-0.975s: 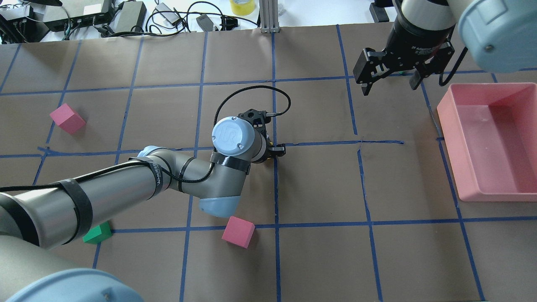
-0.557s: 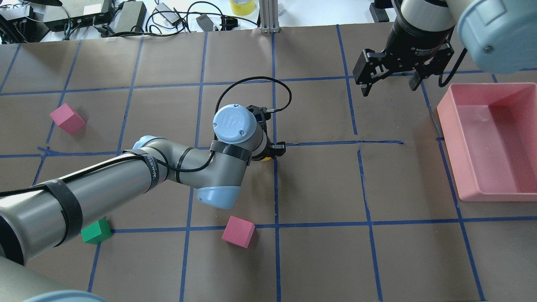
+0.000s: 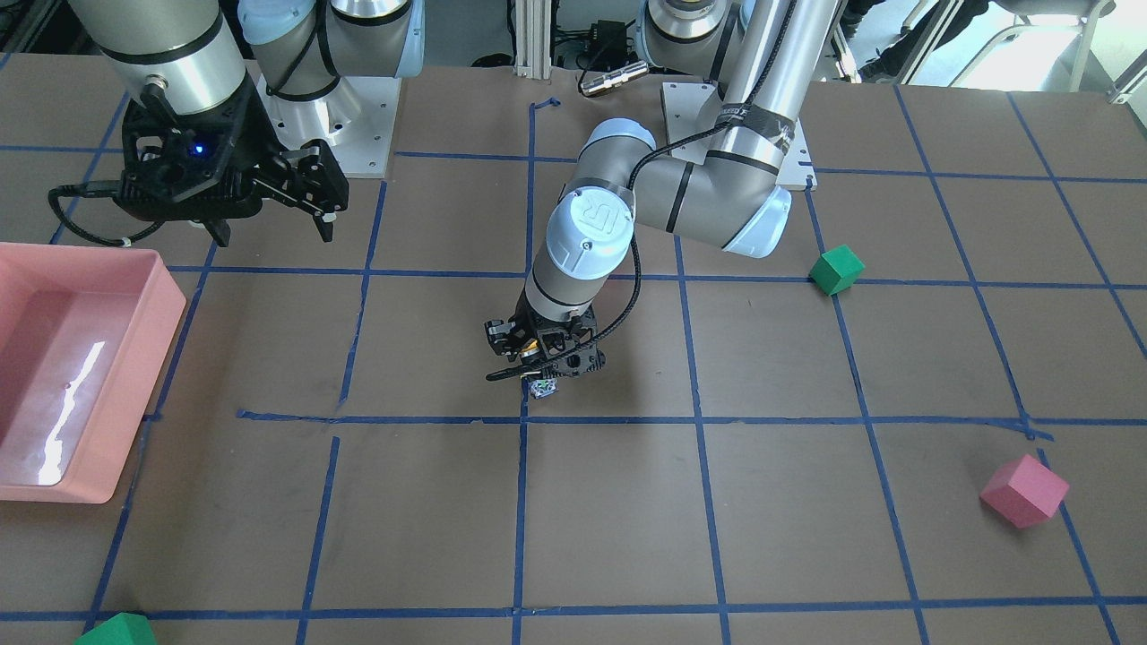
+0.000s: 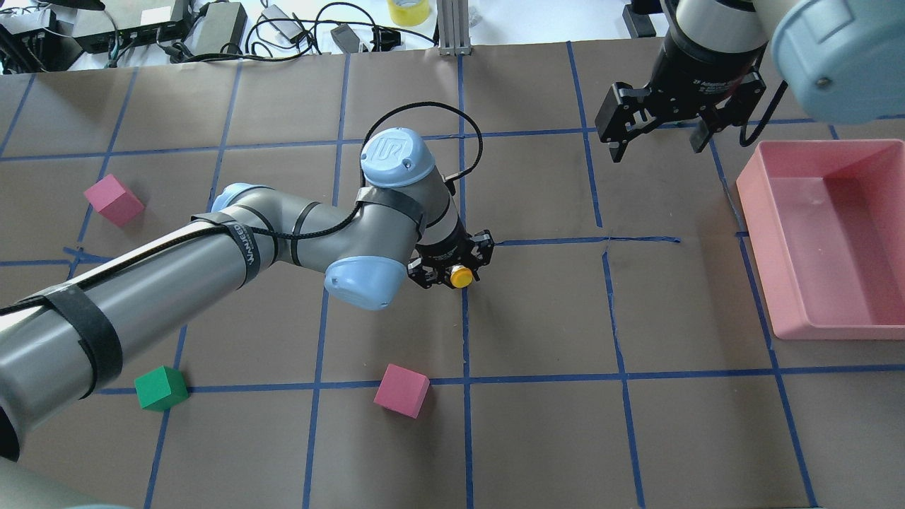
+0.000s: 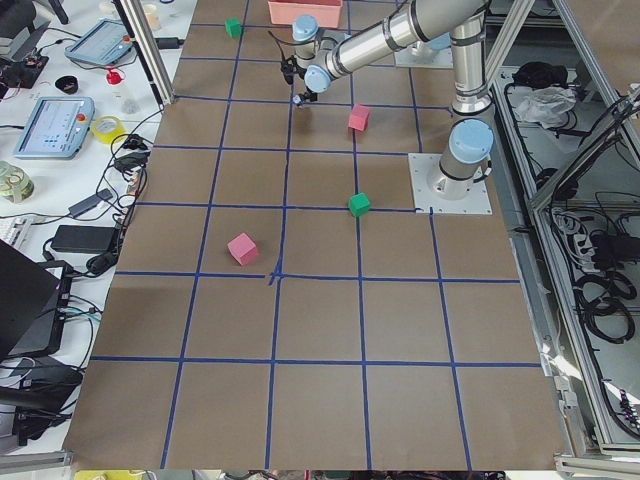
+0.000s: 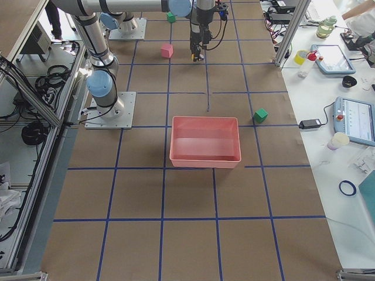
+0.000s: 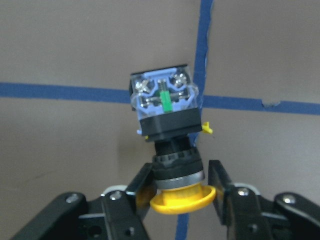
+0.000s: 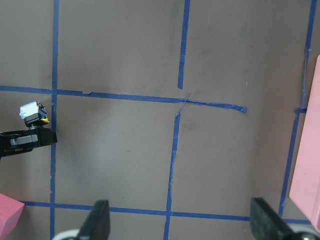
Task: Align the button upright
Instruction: 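Rotate the held switch with the left gripper to stand it cap up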
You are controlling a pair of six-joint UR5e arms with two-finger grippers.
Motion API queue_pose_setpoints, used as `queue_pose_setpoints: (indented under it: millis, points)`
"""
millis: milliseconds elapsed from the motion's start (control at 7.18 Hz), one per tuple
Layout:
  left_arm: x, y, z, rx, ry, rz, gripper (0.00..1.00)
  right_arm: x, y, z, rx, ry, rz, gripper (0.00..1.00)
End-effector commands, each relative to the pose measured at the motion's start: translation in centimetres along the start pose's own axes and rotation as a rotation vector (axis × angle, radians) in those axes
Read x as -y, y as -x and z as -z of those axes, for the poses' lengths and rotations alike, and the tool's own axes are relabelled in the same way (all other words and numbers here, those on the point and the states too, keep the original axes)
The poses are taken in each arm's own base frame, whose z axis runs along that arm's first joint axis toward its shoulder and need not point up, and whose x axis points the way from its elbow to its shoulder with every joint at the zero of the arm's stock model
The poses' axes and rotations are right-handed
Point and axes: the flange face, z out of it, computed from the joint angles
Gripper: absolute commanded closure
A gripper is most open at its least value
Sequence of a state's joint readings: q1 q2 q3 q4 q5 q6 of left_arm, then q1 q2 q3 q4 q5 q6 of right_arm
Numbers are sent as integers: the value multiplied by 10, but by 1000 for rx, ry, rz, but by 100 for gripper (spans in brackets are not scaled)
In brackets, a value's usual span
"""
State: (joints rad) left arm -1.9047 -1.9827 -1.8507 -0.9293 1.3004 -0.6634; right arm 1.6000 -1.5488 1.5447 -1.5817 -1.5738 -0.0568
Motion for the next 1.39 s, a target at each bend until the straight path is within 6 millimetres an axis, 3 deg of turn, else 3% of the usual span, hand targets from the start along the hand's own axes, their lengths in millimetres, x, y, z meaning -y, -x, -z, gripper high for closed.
queue_pose_setpoints:
  millis: [0, 557, 835, 1253]
  points:
    - [13, 8, 19, -125, 147, 201, 100, -1, 0, 0, -5, 3, 0, 0]
    - [39, 31, 22, -257, 406, 574, 100, -1, 0, -1, -4, 8, 0, 0]
    - [48, 52, 13, -298, 500, 650, 100, -1, -1, -1, -6, 11, 0, 0]
    - [59, 67, 2, -424, 630, 704, 100, -4, 0, -1, -5, 12, 2, 0]
